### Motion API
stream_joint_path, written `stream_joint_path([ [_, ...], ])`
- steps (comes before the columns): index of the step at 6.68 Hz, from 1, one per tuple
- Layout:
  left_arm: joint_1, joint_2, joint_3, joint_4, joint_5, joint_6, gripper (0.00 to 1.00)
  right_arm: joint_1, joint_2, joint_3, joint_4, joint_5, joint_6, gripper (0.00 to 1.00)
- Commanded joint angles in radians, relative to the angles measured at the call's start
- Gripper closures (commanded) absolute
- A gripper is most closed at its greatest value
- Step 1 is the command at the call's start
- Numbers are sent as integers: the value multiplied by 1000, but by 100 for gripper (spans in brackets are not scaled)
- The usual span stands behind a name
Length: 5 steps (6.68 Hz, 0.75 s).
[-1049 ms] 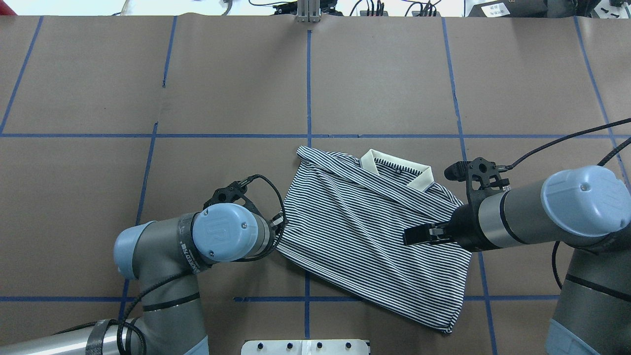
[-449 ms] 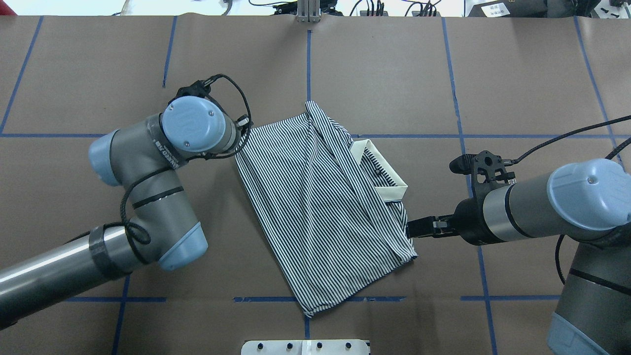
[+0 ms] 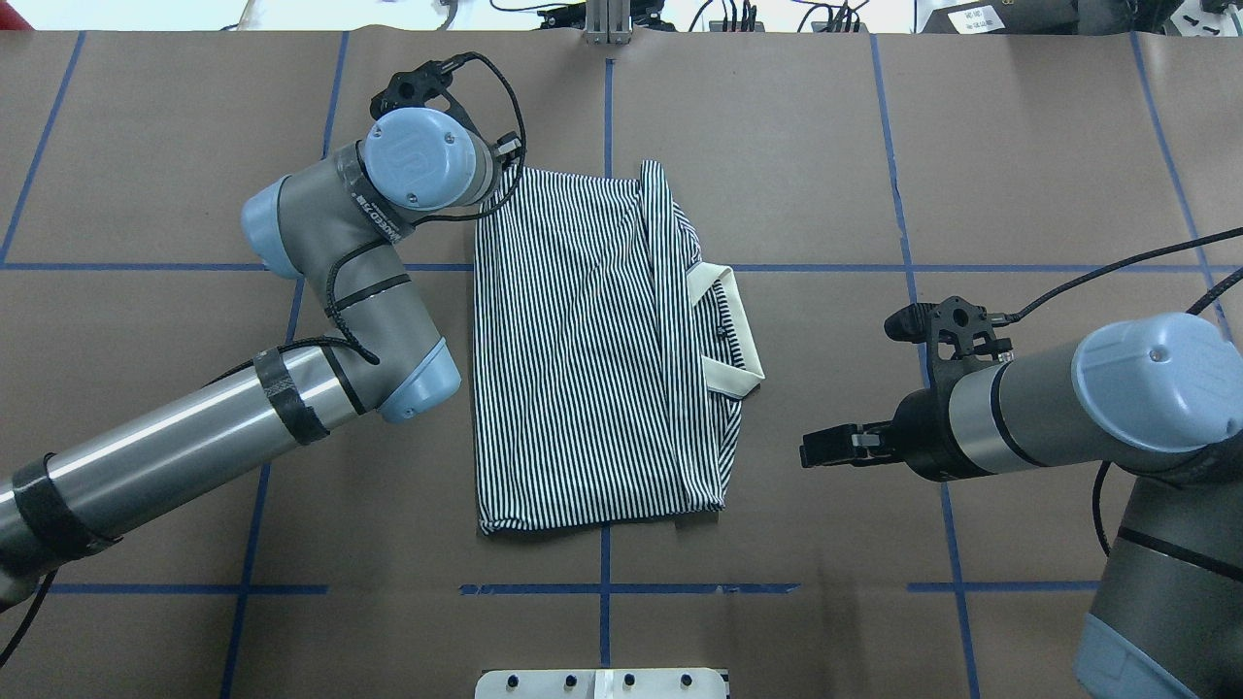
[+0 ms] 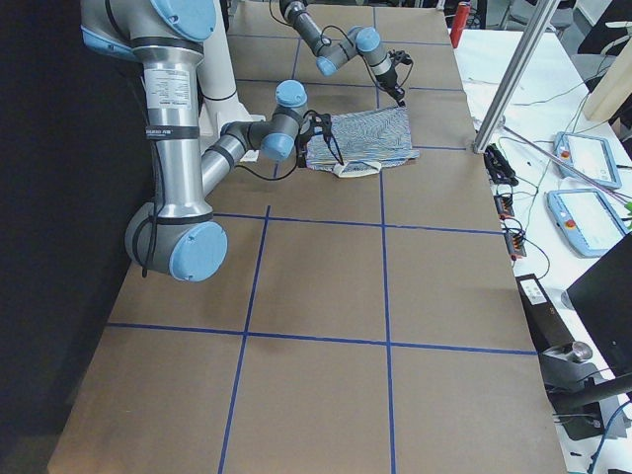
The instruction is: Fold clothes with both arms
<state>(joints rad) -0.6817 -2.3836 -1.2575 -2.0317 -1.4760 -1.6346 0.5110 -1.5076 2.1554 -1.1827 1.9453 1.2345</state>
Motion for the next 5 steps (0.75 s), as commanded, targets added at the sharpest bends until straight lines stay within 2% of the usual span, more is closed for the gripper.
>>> stream_joint_path([
  [1,-1,-80,218,-207,71,55,100,-3,1,-12,0,-5,0,0],
  [2,-1,-86,251,-255,71,55,100,-3,1,-15,2,-12,0,0],
  [3,-2,-85,256,-257,71,99,20,-2,0,-15,2,-28,0,0],
  [4,-12,-85,256,-257,71,169,0,-2,1,-20,2,-28,-1,0],
  [5,-24,-85,256,-257,65,191,0,-3,0,-20,2,-43,0,0],
])
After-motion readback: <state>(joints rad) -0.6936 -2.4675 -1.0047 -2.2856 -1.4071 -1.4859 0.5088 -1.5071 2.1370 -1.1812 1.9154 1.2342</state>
